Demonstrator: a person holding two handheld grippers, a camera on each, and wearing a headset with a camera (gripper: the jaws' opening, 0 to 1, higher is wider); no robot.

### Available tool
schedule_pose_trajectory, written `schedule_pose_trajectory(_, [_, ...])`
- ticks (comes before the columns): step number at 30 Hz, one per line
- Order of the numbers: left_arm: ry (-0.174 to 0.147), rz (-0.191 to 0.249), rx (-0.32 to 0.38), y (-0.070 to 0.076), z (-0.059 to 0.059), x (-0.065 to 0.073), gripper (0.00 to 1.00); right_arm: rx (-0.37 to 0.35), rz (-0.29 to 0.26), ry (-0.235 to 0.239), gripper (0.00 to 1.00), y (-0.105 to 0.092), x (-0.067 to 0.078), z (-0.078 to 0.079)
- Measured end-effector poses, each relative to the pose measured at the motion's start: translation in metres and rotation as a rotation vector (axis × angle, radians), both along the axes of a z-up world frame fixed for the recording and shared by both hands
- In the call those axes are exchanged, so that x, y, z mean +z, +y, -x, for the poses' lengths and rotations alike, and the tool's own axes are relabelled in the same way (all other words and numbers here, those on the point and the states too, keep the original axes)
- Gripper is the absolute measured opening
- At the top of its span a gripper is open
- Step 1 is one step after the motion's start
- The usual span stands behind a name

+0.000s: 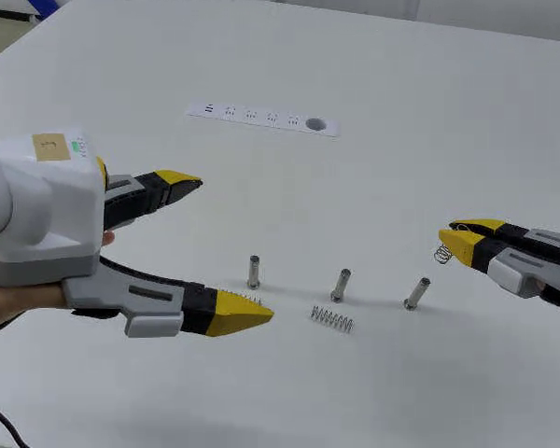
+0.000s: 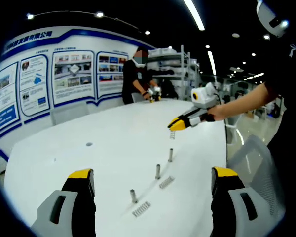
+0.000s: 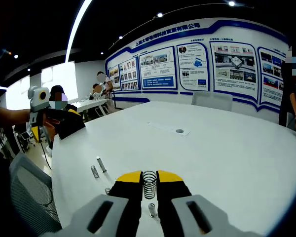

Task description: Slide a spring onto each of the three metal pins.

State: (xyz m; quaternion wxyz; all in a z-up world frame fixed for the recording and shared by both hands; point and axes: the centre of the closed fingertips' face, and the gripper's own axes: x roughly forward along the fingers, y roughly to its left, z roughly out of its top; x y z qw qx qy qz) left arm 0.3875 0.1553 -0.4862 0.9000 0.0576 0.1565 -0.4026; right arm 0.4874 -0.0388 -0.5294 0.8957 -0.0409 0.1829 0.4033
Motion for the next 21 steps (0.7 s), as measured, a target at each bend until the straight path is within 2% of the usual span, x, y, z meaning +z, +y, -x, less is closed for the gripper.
schedule_pose_trajectory(4, [-0.046, -0.001, 0.053, 0.006, -0.008, 0.002, 1.0, -0.01, 0.003, 0.017, 0.11, 0.002, -0.012, -0.002])
schedule_pose_trajectory(6, [-0.062, -0.007, 0.049, 0.004, -0.006, -0.001, 1.0, -0.012, 0.011, 0.023, 0.11, 0.003, -0.018, -0.002])
schedule_pose_trajectory(9, [-0.069, -0.046, 0.05, 0.006, -0.005, -0.007, 1.0, -0.02, 0.001, 0.031, 0.11, 0.002, -0.019, -0.002])
schedule_pose_trajectory(14, [-0.087, -0.046, 0.069, 0.008, -0.004, -0.01, 1.0, -0.03, -0.004, 0.043, 0.11, -0.002, -0.023, -0.003])
schedule_pose_trajectory(16, [-0.085, -0.027, 0.11, 0.013, -0.009, -0.011, 1.0, -0.037, 0.002, 0.046, 0.11, -0.003, -0.026, -0.003])
schedule_pose_trajectory(21, [-0.046, 0.014, 0.161, 0.024, -0.014, -0.012, 0.99, -0.043, -0.006, 0.063, 0.11, -0.003, -0.031, -0.003])
